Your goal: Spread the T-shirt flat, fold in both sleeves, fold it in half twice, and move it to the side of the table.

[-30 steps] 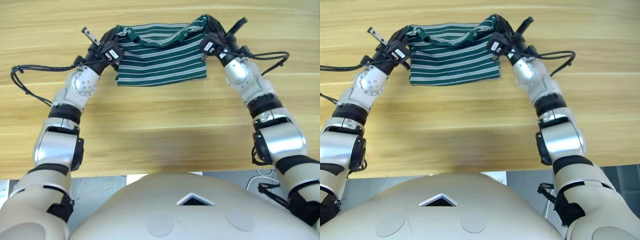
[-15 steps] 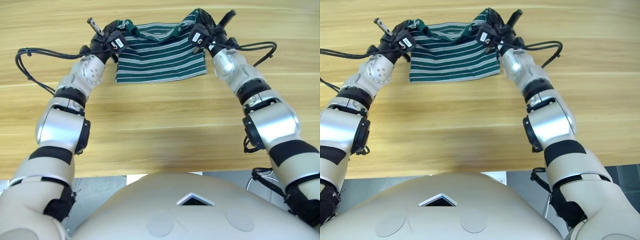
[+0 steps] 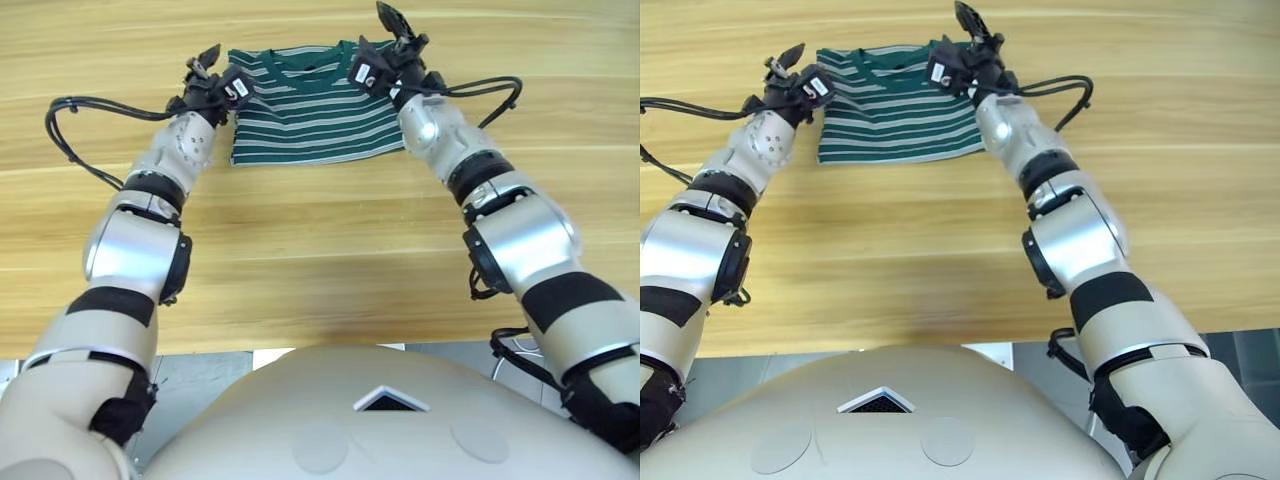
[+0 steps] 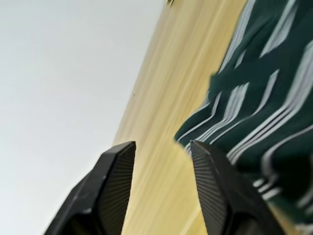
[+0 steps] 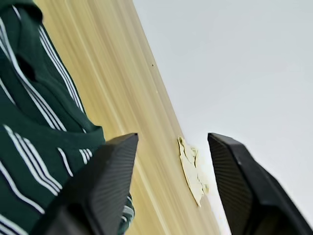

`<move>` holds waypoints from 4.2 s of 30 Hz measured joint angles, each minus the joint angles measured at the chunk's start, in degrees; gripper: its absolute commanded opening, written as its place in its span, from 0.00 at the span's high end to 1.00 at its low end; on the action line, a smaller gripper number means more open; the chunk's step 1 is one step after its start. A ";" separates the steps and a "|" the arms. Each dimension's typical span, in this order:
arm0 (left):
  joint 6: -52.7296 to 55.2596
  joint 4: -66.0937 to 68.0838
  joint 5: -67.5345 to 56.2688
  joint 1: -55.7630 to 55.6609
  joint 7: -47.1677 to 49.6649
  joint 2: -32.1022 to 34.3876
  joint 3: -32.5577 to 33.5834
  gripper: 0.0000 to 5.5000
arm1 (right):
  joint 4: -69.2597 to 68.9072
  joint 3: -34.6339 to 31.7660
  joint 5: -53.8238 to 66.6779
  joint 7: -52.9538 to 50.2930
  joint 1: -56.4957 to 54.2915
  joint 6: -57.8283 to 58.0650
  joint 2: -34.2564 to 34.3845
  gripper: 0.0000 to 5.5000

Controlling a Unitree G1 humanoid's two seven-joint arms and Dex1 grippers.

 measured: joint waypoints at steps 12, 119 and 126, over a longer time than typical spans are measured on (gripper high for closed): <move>1.47 -0.05 -18.92 4.54 3.07 5.09 20.65 0.62 | -1.22 21.16 -13.95 7.73 1.19 -4.28 8.09 0.53; -36.55 -46.96 -22.33 33.14 -56.63 20.79 -11.26 0.62 | -79.38 -10.21 12.25 44.46 65.99 -13.02 -45.44 0.53; -37.99 -47.49 -25.44 33.16 -60.06 20.70 -13.81 0.66 | -81.87 -12.96 12.26 44.62 70.28 -12.01 -45.87 0.52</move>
